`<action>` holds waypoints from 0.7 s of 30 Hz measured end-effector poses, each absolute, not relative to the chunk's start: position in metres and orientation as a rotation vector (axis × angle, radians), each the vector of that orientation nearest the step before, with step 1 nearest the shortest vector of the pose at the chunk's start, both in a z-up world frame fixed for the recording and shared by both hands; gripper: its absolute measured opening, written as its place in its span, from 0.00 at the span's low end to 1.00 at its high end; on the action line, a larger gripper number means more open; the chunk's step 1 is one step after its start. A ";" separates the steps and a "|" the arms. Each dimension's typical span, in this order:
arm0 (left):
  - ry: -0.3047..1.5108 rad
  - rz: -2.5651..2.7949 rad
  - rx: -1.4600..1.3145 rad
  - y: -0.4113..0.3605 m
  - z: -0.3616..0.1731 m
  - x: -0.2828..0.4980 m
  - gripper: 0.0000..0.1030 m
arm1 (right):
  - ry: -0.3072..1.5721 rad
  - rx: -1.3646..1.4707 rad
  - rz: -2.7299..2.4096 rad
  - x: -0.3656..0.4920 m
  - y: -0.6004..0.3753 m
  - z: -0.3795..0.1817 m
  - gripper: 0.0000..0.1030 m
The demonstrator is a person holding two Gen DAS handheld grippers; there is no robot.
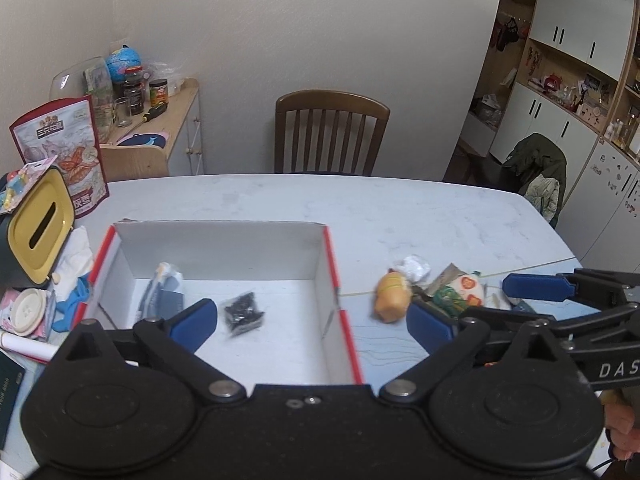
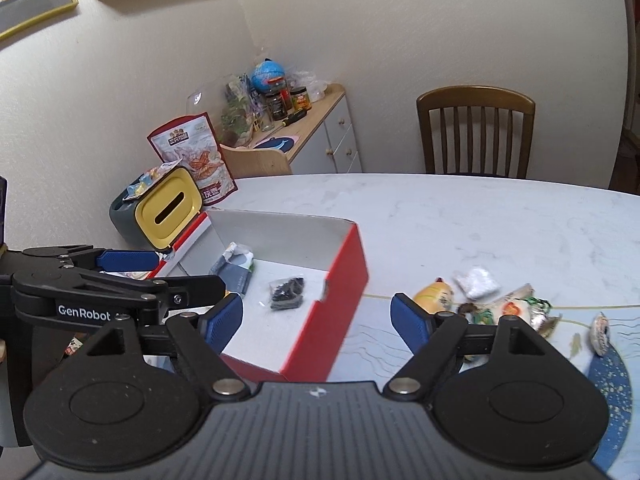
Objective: Organize objects
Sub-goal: 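Move both grippers back from the box to the pile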
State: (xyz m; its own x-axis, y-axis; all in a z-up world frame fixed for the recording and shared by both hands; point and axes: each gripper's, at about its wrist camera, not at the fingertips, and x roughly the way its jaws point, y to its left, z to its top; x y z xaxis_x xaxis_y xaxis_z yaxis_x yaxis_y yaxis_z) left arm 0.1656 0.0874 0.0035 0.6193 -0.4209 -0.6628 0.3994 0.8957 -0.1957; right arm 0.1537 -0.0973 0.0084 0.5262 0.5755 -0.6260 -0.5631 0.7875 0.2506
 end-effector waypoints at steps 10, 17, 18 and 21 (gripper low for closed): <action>0.764 -0.494 -0.027 0.042 0.007 0.141 1.00 | 0.722 0.012 0.660 0.148 -0.155 0.008 0.83; 0.749 -0.556 -0.049 0.013 0.000 0.126 1.00 | 0.691 -0.015 0.625 0.146 -0.205 0.003 0.83; 0.743 -0.561 -0.049 0.008 -0.001 0.124 1.00 | 0.687 -0.014 0.615 0.147 -0.213 0.002 0.83; 0.748 -0.564 -0.047 -0.005 -0.007 0.121 1.00 | 0.676 -0.014 0.581 0.149 -0.235 -0.004 0.83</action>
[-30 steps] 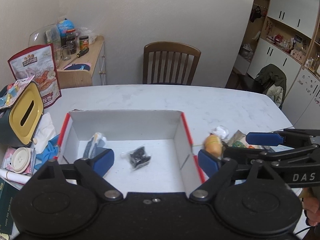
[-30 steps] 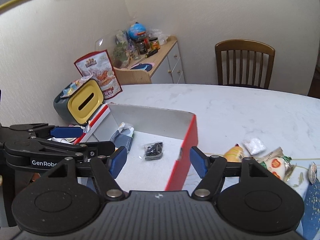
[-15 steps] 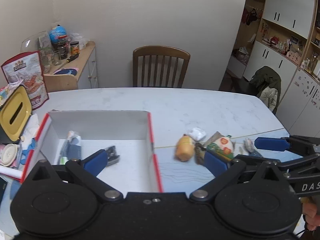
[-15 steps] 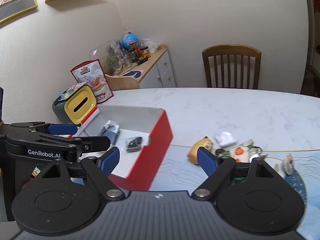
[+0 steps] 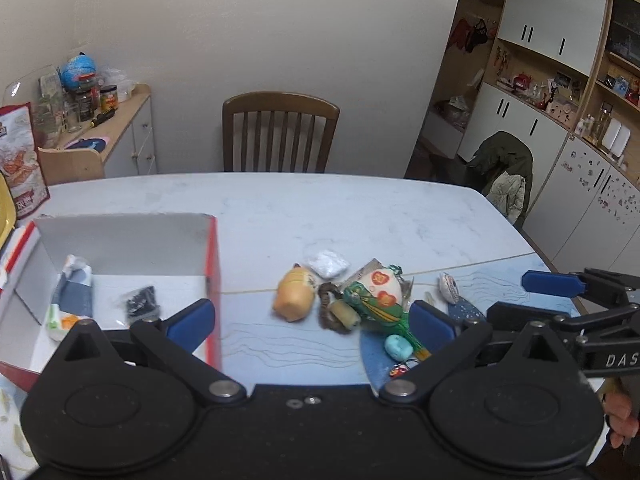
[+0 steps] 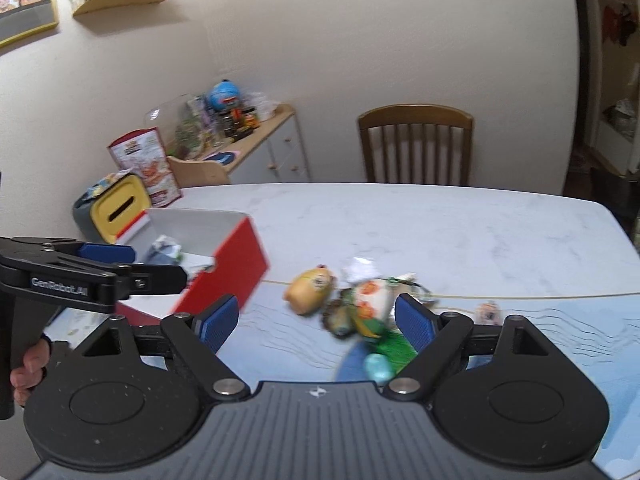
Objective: Organize objects
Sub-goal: 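Move both grippers back from the box to the pile, then grasp the yellow pig figurine with the left gripper while the right grasps the white sachet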
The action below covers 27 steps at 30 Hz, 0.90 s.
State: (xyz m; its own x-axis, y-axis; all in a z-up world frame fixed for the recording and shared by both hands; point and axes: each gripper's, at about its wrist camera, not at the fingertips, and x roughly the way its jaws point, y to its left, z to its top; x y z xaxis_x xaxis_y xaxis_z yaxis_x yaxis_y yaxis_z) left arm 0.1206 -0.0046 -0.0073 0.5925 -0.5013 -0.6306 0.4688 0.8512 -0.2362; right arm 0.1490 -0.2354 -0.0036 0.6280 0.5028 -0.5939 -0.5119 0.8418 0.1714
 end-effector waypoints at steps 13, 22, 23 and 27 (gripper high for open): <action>0.769 -0.479 0.014 -0.064 -0.037 0.148 1.00 | 0.718 -0.060 0.524 0.182 -0.284 -0.036 0.83; 0.794 -0.424 0.058 -0.094 -0.068 0.184 1.00 | 0.773 -0.065 0.582 0.218 -0.269 -0.063 0.83; 0.796 -0.418 0.066 -0.096 -0.071 0.187 1.00 | 0.778 -0.068 0.591 0.221 -0.266 -0.065 0.83; 0.815 -0.406 0.084 -0.103 -0.082 0.200 1.00 | 0.799 -0.085 0.620 0.234 -0.251 -0.078 0.83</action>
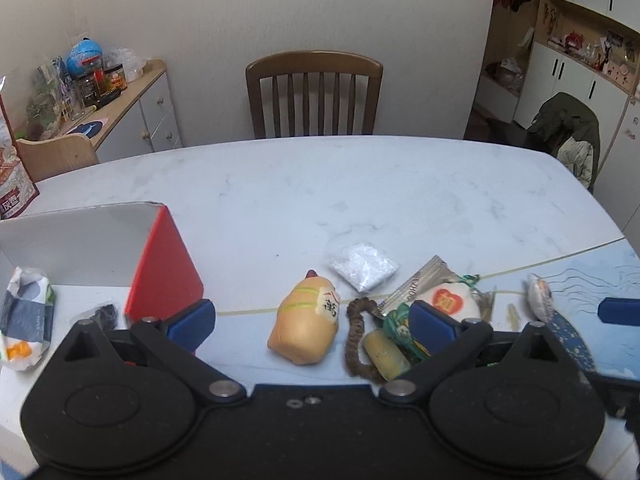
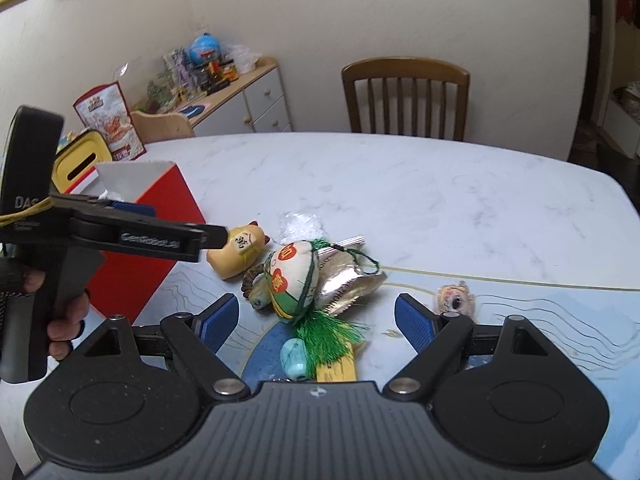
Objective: Organize objects
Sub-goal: 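Grasp the yellow pig figurine with the left gripper while the right grasps the white sachet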
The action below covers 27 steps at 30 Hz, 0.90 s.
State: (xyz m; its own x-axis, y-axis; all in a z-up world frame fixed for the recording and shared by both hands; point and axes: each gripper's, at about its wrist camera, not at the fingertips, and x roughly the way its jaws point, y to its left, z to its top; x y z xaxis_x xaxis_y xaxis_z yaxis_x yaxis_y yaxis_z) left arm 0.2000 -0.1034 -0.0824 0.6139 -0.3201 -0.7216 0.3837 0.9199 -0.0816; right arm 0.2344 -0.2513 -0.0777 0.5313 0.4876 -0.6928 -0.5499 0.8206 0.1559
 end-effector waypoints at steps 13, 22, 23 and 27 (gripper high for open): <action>0.872 -0.392 0.095 -0.115 -0.119 0.232 0.96 | 0.850 -0.124 0.671 0.270 -0.212 -0.114 0.81; 0.924 -0.372 0.074 -0.112 -0.138 0.246 0.82 | 0.870 -0.128 0.656 0.289 -0.198 -0.131 0.61; 0.922 -0.386 0.073 -0.111 -0.139 0.245 0.80 | 0.870 -0.130 0.658 0.290 -0.197 -0.132 0.57; 0.933 -0.391 0.068 -0.111 -0.143 0.244 0.75 | 0.868 -0.137 0.673 0.292 -0.193 -0.134 0.50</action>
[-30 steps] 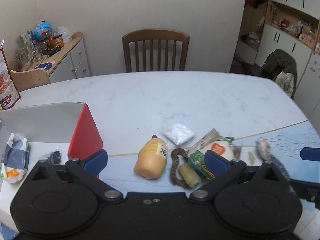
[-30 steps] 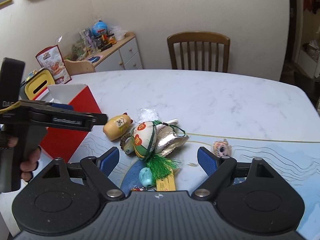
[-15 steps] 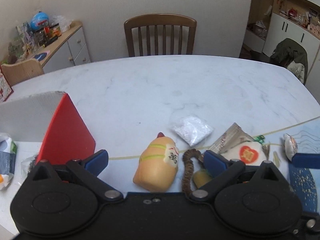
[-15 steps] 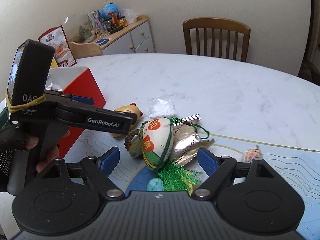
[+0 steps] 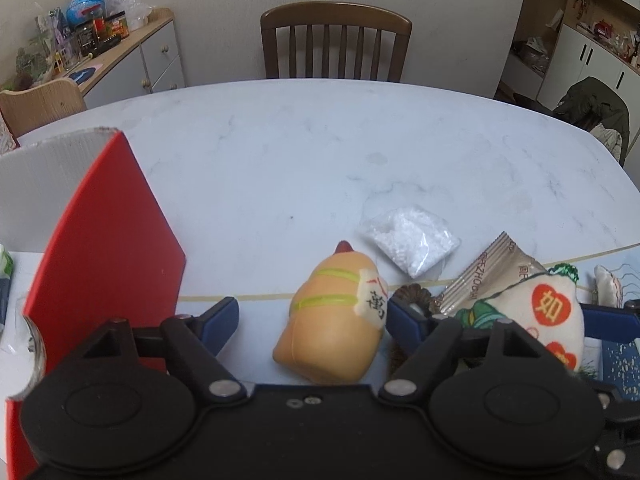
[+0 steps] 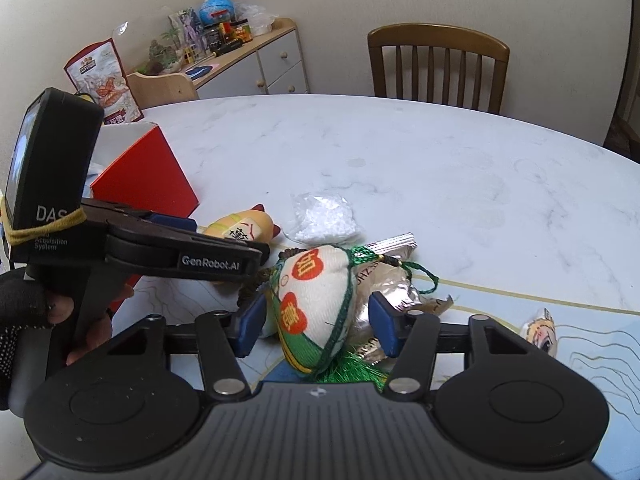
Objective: Organize objects
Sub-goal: 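Grasp the yellow pig figurine with the left gripper while the right grasps the white sachet, then carry the pig figurine and sachet with both grippers into the red box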
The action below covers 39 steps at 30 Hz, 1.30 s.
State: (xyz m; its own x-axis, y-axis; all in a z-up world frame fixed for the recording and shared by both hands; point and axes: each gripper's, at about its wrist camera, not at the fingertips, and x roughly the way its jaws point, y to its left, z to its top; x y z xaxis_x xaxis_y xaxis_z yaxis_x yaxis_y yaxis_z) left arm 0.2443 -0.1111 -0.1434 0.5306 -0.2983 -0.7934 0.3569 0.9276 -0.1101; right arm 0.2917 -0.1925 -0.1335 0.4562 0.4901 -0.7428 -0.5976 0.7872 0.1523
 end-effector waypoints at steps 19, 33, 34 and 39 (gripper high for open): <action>0.927 -0.436 -0.017 -0.101 -0.129 0.235 0.46 | 0.824 -0.115 0.659 0.286 -0.196 -0.114 0.39; 0.908 -0.468 -0.039 -0.082 -0.075 0.202 0.46 | 0.764 -0.140 0.688 0.257 -0.213 -0.051 0.39; 0.906 -0.471 -0.038 -0.080 -0.070 0.200 0.46 | 0.760 -0.145 0.693 0.254 -0.213 -0.046 0.39; 0.882 -0.496 -0.051 -0.063 -0.048 0.191 0.46 | 0.743 -0.158 0.714 0.242 -0.212 -0.019 0.39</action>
State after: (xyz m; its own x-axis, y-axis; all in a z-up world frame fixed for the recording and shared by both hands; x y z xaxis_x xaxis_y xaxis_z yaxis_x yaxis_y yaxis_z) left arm 0.1908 -0.0631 -0.0481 0.5301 -0.4360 -0.7272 0.3948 0.8859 -0.2434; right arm 0.2421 -0.2117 -0.0193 0.5155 0.5375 -0.6673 -0.6448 0.7562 0.1110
